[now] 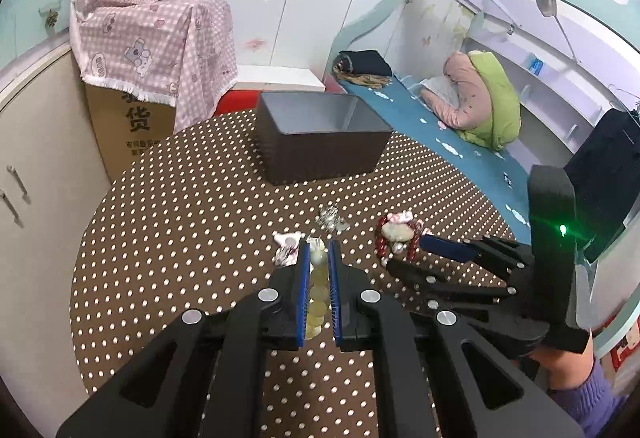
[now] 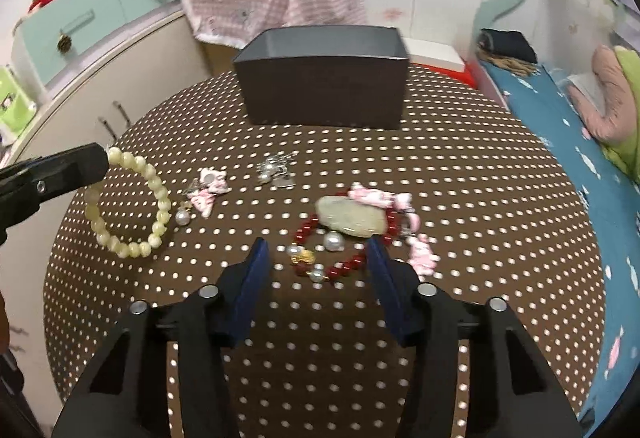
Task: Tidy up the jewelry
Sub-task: 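Grasp the red bead bracelet with the right tool while the left tool holds the cream bracelet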
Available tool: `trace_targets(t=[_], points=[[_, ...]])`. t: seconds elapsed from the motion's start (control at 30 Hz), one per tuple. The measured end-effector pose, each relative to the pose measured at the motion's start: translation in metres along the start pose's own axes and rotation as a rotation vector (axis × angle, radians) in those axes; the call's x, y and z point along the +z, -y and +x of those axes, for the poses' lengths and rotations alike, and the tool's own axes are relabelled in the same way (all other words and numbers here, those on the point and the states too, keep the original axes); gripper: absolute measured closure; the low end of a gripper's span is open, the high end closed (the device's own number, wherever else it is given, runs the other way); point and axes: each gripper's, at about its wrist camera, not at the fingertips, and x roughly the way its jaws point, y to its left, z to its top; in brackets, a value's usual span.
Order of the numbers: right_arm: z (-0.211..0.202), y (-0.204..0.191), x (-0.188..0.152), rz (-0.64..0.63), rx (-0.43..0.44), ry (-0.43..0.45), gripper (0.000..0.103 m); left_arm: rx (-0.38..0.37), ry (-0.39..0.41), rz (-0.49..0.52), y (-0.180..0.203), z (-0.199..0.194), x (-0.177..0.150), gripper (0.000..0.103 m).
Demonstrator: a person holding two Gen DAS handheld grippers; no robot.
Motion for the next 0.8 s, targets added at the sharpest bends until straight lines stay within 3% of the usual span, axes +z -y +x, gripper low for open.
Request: trace_targets(t=[0.1,0.4,0.47,0.67,0.8], points=[[0.008,-0.003,0.001,-0.005,0.022,-0.028,0.068,-0.001,-0.010,-0.005,-0.004,0.001,-0.004,0.095],[0.021,-0.006,0.012,-0.056,-0.015,-0.068,0.077,-0.029,-0.025,-0.026,-0.011,0.007,-0.006,0.095],[0.024,-0.007,0.015,-0.059,0.008,-0.077,0.089,-0.033,-0.027,-0.027,-0.011,0.009,-0.007,0.095],[0.018,0.000,0.011,-0.032,0.053,-0.084,0.094,-0.048,-0.029,-0.036,-0.015,0.010,-0.004,0.095],[-0.004,0.008,0.011,0.001,0.081,-0.040,0.094,-0.071,-0.020,-0.025,-0.012,0.006,0.002,0.095]])
